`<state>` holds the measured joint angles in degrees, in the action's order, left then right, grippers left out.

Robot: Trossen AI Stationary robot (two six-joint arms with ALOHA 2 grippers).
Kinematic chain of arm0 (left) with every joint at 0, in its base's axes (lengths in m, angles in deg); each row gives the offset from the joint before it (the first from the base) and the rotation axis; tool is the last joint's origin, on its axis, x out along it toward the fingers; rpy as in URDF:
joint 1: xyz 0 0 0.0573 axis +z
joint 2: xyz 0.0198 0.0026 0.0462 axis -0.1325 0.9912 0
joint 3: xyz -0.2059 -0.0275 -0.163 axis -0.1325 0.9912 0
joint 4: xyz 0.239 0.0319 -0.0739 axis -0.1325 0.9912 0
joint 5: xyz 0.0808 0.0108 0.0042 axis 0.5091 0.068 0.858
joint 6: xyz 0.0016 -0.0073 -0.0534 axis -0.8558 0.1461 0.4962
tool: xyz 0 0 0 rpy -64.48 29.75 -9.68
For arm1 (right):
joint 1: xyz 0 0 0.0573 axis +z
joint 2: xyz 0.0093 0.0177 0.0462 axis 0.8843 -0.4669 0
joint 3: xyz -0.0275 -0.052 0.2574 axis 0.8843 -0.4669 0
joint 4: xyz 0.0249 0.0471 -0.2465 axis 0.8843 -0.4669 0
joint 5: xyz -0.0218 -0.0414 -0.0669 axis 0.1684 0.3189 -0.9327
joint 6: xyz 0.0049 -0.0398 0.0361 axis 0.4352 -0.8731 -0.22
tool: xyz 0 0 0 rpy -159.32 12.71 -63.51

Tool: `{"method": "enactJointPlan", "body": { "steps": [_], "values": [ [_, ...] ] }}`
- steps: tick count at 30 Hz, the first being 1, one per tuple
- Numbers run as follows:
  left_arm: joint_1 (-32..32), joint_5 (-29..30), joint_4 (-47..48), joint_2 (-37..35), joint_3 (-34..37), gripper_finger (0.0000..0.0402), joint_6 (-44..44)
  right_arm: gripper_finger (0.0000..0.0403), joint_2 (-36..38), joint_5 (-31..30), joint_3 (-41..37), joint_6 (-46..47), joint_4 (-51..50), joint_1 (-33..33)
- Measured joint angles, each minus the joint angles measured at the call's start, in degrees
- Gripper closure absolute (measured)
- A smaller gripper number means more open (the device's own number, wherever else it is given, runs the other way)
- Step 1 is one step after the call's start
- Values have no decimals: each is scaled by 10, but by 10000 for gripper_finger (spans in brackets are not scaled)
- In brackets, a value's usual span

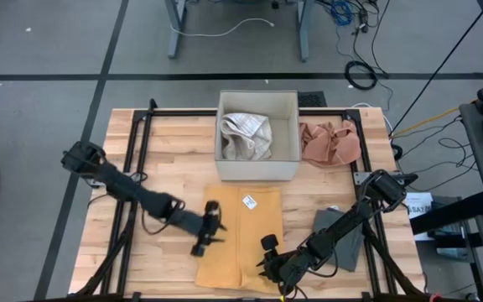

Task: Fold towel
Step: Fold the yellow towel

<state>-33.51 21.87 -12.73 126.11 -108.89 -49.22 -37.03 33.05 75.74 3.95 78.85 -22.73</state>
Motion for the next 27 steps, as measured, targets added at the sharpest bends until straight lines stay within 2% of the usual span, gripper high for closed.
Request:
{"method": "enactJointPlan", "body": {
  "steps": [5, 8, 18, 27],
  "values": [
    [-84, 27, 19, 0, 0, 170, 74, 293, 0, 0, 0, -14, 3, -1],
    [-120, 35, 18, 0, 0, 150, 111, 293, 0, 0, 0, -15, 3, -4],
    [-228, 113, 7, 25, -1, 145, 198, 293, 0, 1, 0, -14, 3, -5],
    [-266, 132, 9, 84, -35, 145, 201, 293, 0, 1, 0, -10, 5, -12]
  ]
}}
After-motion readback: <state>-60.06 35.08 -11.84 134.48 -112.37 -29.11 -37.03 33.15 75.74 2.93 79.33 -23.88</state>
